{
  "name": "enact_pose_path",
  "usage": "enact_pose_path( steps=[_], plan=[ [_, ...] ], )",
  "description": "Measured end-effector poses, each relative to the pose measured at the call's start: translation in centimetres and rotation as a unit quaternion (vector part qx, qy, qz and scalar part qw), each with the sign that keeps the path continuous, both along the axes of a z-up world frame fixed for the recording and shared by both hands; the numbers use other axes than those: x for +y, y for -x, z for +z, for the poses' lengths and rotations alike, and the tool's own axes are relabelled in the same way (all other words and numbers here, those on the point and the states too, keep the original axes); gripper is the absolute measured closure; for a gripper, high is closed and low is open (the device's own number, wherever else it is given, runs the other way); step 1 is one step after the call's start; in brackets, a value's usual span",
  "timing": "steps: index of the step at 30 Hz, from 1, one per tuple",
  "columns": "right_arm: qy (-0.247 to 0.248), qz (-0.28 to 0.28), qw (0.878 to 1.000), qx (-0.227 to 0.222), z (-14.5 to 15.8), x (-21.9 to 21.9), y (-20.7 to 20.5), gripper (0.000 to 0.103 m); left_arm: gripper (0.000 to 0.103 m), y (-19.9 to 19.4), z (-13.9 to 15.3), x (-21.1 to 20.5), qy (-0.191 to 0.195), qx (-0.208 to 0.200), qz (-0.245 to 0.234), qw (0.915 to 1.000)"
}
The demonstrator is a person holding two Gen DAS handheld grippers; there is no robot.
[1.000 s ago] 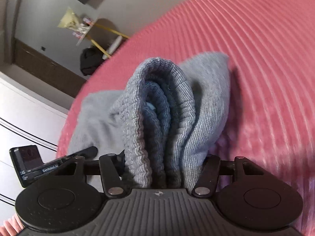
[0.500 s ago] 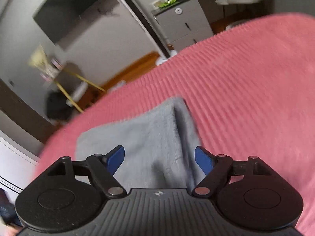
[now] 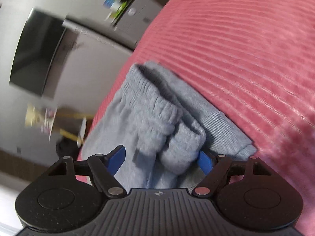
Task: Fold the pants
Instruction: 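Lower the folded pants onto the bed and open both grippers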
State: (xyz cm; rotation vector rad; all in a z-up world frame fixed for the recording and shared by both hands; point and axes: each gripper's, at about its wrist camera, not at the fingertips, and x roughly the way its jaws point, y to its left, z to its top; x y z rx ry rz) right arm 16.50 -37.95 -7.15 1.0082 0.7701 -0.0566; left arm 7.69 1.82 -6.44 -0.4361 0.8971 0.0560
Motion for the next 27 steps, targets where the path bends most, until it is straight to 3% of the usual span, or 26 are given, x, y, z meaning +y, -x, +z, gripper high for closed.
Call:
enact_pose_path(
  steps=[1,4,7,9,11,14,16,19,23,25,27],
  plan=[
    [0.010,-0.002,1.000,0.004,-0.2,0.3,-0.3,0.056,0.026,0.1,-0.2,0.2,0.002,-0.003,0.002,1.0000],
    [0.036,0.014,0.998,-0.041,1.7,1.3,0.4,0.067,0.026,0.4,0.0,0.3,0.005,-0.013,0.010,0.9998],
    [0.049,0.033,0.993,-0.099,2.8,1.0,1.9,0.068,0.026,0.3,-0.1,0.2,0.008,-0.019,0.020,0.9996],
    [0.085,0.031,0.992,-0.089,2.0,0.7,2.4,0.067,0.026,0.2,-0.4,0.5,0.010,-0.013,0.023,0.9996],
    [0.179,0.045,0.982,-0.044,0.7,1.4,1.8,0.060,0.026,0.0,-0.7,0.6,0.012,-0.005,0.025,0.9996],
    [0.279,0.072,0.956,-0.061,0.1,3.1,2.5,0.047,0.024,-0.1,-0.8,0.4,0.008,-0.002,0.023,0.9997],
    [0.332,0.070,0.939,-0.055,0.7,4.1,3.1,0.029,0.020,-0.2,-0.9,0.2,0.004,0.001,0.021,0.9998],
    [0.351,0.085,0.931,-0.059,1.4,4.2,5.1,0.028,0.018,-0.4,-1.1,-0.4,-0.012,0.005,0.013,0.9998],
    [0.353,0.134,0.926,-0.016,0.2,4.2,8.3,0.026,0.016,-0.2,-1.0,-1.3,-0.036,0.006,0.006,0.9993],
    [0.360,0.155,0.920,0.002,-0.4,4.6,9.5,0.011,0.016,0.1,-0.8,-1.9,-0.044,0.010,0.003,0.9990],
    [0.356,0.157,0.921,0.033,-0.6,4.8,10.7,0.006,0.015,0.5,-0.6,-2.2,-0.048,0.015,-0.004,0.9987]
  ],
)
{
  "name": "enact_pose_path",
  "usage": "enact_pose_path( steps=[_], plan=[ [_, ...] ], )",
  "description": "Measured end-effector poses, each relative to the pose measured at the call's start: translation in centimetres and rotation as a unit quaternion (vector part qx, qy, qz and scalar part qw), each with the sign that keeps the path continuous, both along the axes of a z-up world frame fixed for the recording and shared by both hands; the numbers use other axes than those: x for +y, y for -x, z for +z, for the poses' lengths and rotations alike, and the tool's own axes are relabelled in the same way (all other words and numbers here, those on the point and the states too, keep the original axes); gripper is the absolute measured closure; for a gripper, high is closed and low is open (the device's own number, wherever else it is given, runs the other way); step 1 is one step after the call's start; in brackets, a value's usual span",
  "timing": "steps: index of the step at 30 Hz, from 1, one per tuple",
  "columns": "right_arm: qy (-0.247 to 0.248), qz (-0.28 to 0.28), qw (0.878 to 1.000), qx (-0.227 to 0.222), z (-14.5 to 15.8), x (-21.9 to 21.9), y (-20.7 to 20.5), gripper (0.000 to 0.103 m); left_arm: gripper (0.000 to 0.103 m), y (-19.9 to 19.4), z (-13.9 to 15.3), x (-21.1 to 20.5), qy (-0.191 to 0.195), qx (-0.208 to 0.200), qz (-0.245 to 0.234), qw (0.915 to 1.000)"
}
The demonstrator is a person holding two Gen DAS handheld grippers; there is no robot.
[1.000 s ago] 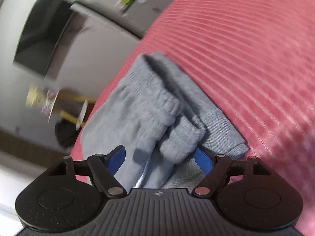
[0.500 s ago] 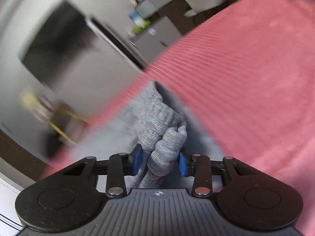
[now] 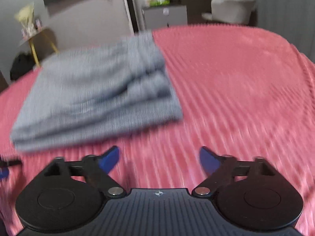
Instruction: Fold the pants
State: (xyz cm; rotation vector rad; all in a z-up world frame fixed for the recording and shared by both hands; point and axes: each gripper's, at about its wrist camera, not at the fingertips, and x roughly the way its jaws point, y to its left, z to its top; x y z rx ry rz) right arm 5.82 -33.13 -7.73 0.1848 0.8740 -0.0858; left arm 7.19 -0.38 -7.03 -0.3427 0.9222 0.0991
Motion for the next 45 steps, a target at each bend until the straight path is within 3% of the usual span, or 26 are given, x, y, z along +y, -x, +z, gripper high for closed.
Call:
enact_pose_path(
  steps=[3,6,10,14,17,23,26,28,30,34,40,45],
  plan=[
    [-0.021,-0.010,0.999,-0.025,1.4,0.1,1.7,0.004,0.015,1.1,0.8,-0.6,-0.018,-0.005,-0.008,0.9998],
    [0.026,-0.001,0.999,-0.027,2.1,1.9,3.4,0.004,0.012,2.5,2.0,-1.2,-0.050,-0.024,-0.026,0.9981],
    [0.047,0.042,0.998,-0.020,3.5,4.2,5.2,0.004,0.008,4.8,3.2,-2.4,-0.068,-0.036,-0.068,0.9947],
    [0.123,0.051,0.990,-0.034,5.3,6.7,8.5,0.004,0.008,7.9,4.8,-3.8,-0.115,-0.073,-0.094,0.9862],
    [0.156,0.074,0.984,-0.040,6.8,7.9,10.2,0.004,0.007,9.5,5.7,-3.7,-0.109,-0.088,-0.106,0.9845],
    [0.118,0.079,0.988,-0.065,11.3,9.1,11.0,0.004,0.007,11.1,7.7,-2.6,-0.082,-0.113,-0.072,0.9876],
    [0.130,0.088,0.983,-0.098,13.1,10.2,11.0,0.004,0.007,11.3,8.0,-2.6,-0.087,-0.114,-0.060,0.9879],
    [0.172,0.106,0.972,-0.123,12.8,11.0,11.0,0.004,0.007,10.9,7.9,-2.7,-0.086,-0.112,-0.057,0.9883],
    [0.187,0.135,0.966,-0.118,11.3,11.1,10.6,0.004,0.007,10.4,7.5,-3.0,-0.092,-0.107,-0.053,0.9885],
    [0.156,0.173,0.970,-0.073,8.6,10.4,9.5,0.004,0.007,9.2,6.7,-3.8,-0.103,-0.084,-0.066,0.9890],
    [0.110,0.167,0.977,-0.076,7.9,9.2,7.8,0.004,0.006,8.1,5.8,-4.8,-0.120,-0.088,-0.087,0.9850],
    [0.104,0.145,0.979,-0.096,6.8,9.4,6.4,0.004,0.005,6.3,5.1,-5.6,-0.154,-0.091,-0.096,0.9792]
  ],
)
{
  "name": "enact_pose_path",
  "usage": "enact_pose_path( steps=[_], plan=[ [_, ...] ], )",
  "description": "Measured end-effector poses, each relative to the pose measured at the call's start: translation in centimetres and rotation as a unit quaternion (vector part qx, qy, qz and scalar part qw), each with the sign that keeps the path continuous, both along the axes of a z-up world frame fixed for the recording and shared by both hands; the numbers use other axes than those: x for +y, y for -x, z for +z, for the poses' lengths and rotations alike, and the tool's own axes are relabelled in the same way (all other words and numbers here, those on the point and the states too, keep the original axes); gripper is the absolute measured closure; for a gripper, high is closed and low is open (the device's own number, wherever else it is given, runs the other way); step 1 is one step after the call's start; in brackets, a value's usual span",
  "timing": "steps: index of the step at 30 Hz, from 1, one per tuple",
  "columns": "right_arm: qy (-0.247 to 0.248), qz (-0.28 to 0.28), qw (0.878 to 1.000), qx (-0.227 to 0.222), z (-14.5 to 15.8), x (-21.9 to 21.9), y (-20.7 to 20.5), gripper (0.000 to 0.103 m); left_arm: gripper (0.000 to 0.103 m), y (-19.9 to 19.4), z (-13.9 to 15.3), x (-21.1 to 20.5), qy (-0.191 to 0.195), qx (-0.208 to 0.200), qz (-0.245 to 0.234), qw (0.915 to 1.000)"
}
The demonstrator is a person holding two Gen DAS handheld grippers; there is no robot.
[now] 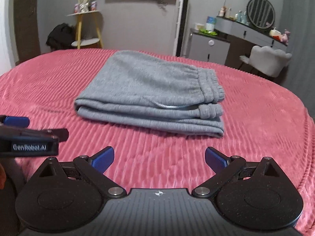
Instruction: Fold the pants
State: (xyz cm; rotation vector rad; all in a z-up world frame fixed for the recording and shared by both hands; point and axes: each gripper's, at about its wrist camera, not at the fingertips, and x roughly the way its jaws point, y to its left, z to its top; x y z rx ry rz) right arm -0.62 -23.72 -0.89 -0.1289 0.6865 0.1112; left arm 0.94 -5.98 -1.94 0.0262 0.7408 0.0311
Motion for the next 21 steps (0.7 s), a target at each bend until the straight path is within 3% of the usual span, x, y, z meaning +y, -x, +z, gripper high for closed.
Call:
enact_pose_path(
  steps=[4,13,21],
  plan=[
    [-0.002,-0.012,1.000,-0.013,-0.9,0.2,-1.3,0.004,0.005,-1.1,-0.5,-0.5,-0.017,-0.010,-0.016,0.9997],
    [-0.019,-0.040,0.999,-0.013,-2.4,-0.6,-3.8,0.004,0.005,-3.4,-1.7,0.4,0.021,-0.025,-0.029,0.9990],
    [-0.002,-0.047,0.999,-0.013,-3.5,0.1,-4.9,0.004,0.005,-3.3,-2.1,1.4,0.044,-0.018,-0.023,0.9986]
  ],
)
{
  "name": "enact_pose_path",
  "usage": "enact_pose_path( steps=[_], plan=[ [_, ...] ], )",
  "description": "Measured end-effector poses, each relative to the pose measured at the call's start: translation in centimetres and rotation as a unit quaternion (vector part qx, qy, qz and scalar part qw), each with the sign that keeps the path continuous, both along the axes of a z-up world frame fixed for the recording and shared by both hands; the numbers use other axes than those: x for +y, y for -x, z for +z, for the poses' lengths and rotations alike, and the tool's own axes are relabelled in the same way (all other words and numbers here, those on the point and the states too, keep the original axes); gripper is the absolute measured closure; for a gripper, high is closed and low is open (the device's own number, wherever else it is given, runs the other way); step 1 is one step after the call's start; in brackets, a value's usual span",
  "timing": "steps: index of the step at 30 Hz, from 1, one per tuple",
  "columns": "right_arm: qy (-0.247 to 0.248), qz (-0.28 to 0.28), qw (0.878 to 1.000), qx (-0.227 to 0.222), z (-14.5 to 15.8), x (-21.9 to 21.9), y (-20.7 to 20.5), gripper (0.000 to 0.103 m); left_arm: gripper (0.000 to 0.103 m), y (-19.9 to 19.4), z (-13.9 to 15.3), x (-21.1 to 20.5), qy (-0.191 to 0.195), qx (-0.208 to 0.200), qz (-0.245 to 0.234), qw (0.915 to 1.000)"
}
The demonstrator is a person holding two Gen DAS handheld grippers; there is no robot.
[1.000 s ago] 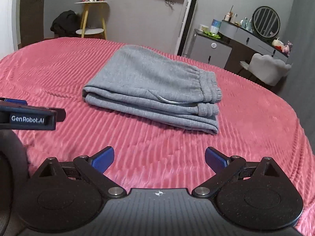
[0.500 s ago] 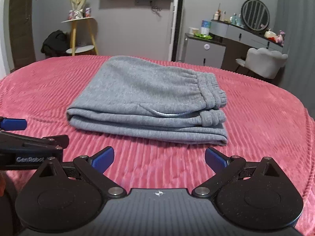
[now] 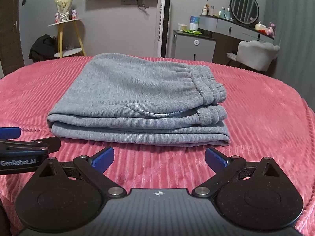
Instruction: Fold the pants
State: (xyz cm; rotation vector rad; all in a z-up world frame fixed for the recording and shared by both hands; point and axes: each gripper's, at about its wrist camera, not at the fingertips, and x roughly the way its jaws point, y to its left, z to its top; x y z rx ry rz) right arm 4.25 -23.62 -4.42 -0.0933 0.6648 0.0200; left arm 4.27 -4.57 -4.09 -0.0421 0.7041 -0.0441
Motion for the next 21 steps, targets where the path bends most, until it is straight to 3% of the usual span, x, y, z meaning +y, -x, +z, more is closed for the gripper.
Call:
enact_pose_path(
  steps=[21],
  plan=[
    [-0.001,0.009,1.000,-0.010,0.06,-0.24,0.39,0.004,0.005,0.20,-0.31,-0.31,-0.003,0.013,-0.003,0.9999]
  ],
)
